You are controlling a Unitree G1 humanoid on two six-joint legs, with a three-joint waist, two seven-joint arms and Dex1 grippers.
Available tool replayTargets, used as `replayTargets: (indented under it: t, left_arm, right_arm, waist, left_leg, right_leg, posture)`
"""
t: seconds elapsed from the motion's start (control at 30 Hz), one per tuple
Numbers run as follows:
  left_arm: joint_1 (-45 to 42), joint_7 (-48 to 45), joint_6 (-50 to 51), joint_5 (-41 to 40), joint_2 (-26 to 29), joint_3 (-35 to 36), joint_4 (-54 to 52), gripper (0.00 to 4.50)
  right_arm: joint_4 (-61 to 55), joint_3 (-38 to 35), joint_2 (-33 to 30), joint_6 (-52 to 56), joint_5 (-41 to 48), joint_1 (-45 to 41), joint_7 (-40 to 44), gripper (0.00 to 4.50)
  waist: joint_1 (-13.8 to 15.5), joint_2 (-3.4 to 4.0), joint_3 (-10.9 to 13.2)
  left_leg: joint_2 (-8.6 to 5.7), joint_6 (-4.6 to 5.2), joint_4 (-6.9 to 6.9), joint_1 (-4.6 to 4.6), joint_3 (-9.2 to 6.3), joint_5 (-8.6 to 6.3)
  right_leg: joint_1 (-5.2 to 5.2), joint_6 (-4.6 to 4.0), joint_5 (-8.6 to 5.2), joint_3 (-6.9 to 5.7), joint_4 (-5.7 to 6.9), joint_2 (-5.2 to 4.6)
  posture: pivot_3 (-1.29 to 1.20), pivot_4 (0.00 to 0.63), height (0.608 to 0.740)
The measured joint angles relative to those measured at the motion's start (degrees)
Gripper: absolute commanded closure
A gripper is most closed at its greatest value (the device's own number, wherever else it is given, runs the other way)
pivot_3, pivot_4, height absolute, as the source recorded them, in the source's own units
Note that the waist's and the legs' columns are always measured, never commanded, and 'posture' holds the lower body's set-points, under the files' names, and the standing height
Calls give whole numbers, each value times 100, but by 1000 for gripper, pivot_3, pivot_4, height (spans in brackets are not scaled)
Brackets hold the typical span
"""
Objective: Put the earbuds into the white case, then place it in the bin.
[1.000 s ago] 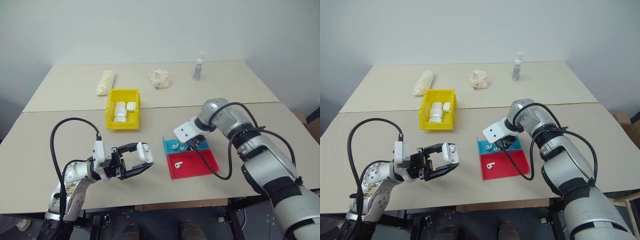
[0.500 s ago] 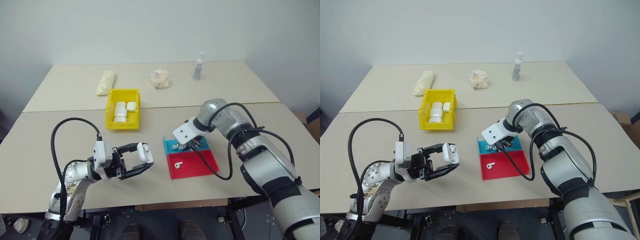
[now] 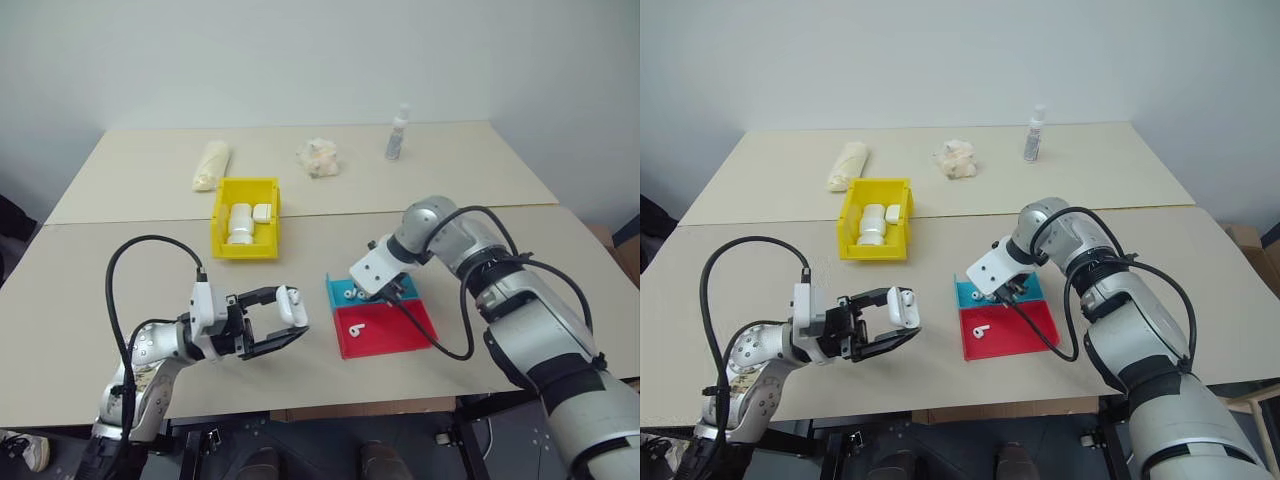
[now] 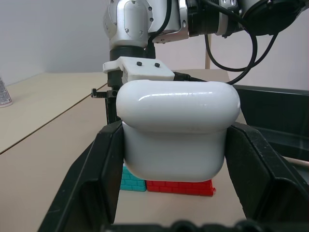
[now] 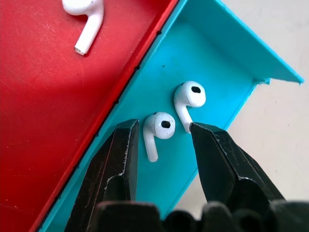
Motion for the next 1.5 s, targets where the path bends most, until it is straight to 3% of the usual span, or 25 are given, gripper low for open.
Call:
replayTargets:
  t: [1.3,1.4,1.5]
  left_arm:
    - [-11,83,-21,110,-42,-42,53,1707]
    - [-11,101,-20,110,-41,-42,52,1707]
    - [-11,123,-20,109,-41,-42,51,1707]
  right_arm:
    - [536,92,209,-812,-371,-229,-125,2406]
    - [536,93,210,-811,-410,-231,-122,2900]
    - [536,96,216,-811,-427,-231,-139,2900]
  waist:
    - [-5,2,1]
    - [-5,2,0]
    - [-5,2,0]
  left_leg:
    - [1,-4,-3,5,0,2]
    - [1,-4,-3,8,0,2]
    - [0,-4,-3,8,0,2]
  right_leg:
    - [2,0,0,0,1,0]
    - [5,0,0,0,1,0]
    - [4,0,0,1,4,0]
  posture:
    - [0,150,740]
    - [0,150,740]
    - [0,150,740]
